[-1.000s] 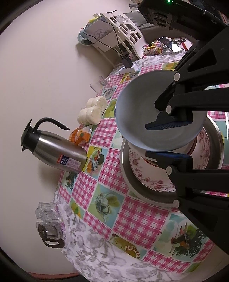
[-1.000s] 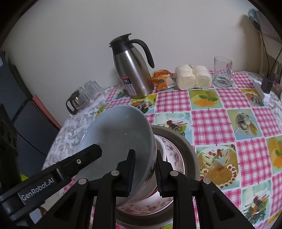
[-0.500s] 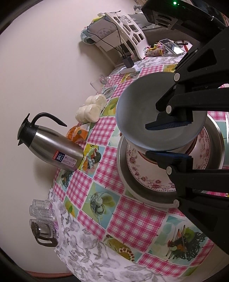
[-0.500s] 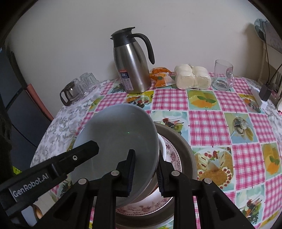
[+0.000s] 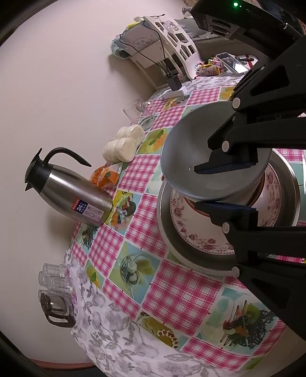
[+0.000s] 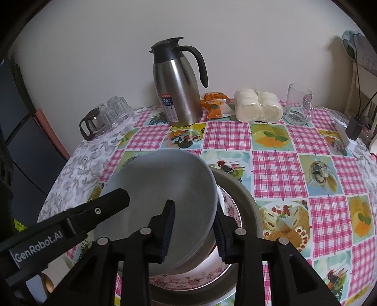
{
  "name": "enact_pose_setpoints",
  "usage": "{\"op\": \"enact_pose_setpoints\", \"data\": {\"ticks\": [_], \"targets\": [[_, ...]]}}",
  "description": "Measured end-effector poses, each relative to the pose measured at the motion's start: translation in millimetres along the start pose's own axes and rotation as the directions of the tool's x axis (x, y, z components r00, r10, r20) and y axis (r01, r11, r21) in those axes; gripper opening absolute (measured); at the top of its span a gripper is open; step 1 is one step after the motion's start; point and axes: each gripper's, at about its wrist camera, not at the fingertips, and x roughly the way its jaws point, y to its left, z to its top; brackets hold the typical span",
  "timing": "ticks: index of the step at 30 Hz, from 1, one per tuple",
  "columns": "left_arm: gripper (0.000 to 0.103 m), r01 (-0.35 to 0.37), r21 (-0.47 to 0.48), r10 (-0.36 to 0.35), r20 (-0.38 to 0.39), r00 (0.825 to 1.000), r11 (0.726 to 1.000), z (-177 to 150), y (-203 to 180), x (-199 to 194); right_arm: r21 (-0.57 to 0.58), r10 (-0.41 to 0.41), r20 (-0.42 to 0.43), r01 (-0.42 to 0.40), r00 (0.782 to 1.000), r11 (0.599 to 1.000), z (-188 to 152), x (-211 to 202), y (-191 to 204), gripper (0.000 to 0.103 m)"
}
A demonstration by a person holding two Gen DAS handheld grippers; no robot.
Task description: Organize plates and bowls
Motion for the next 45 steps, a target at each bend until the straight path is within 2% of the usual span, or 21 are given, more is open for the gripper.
{"op": "enact_pose_setpoints", "data": {"ticks": [6, 13, 16, 17, 18, 20, 22, 24, 27, 33, 45], "targets": [[0.023, 0.024, -0.004, -0.024, 0.020, 1.000, 1.000, 1.6, 1.1, -5.1, -0.009, -0.002, 0.037, 0.002, 0.999, 1.000, 2.2, -6.3, 0.7, 0.056], [0.023, 0.000, 0.012, 0.000, 0.024, 1.000, 1.000, 2.6, -1.3, -7.5, 0.010, -0.003, 0.059, 0.002, 0.998, 1.000, 6.2, -14.1, -9.7, 0.057], [0.026, -0.031, 0.027, 0.030, 0.038, 0.999, 0.999, 4.4, -1.7, -11.0, 0.017, -0.019, 0.045, 0.018, 0.999, 1.000, 5.9, -13.1, -14.0, 0.063], [0.034, -0.042, 0.029, 0.041, 0.042, 0.998, 0.999, 4.6, -0.7, -12.5, 0.022, -0.024, 0.042, 0.023, 0.999, 0.999, 5.3, -12.4, -15.1, 0.065], [0.049, -0.062, 0.031, 0.060, 0.052, 0.997, 0.998, 5.4, 0.7, -14.3, 0.028, -0.032, 0.039, 0.031, 0.999, 0.999, 4.7, -12.3, -17.6, 0.067], [0.062, -0.091, 0.034, 0.089, 0.062, 0.994, 0.995, 6.3, 3.9, -16.3, 0.029, -0.039, 0.036, 0.038, 0.999, 0.999, 4.4, -12.7, -19.3, 0.070], [0.063, -0.127, 0.031, 0.125, 0.066, 0.990, 0.991, 7.1, 8.5, -17.3, 0.029, -0.047, 0.038, 0.046, 0.998, 0.999, 4.1, -14.4, -20.2, 0.076], [0.073, -0.161, 0.015, 0.160, 0.062, 0.985, 0.987, 7.1, 15.0, -17.8, 0.029, -0.054, 0.041, 0.053, 0.998, 0.998, 3.6, -17.0, -20.3, 0.080], [0.077, -0.197, 0.002, 0.196, 0.056, 0.979, 0.980, 3.8, 24.0, -17.8, 0.031, -0.065, 0.043, 0.064, 0.997, 0.997, 1.8, -22.3, -19.7, 0.084], [0.085, -0.218, 0.009, 0.217, 0.076, 0.973, 0.976, -10.3, 33.3, -25.2, 0.020, -0.082, 0.071, 0.081, 0.994, 0.997, -8.1, -38.1, -17.5, 0.103], [0.098, -0.248, 0.046, 0.241, 0.114, 0.964, 0.968, -51.0, 41.2, -44.4, 0.018, -0.113, 0.100, 0.112, 0.989, 0.994, -47.2, -65.3, -16.1, 0.103]]}}
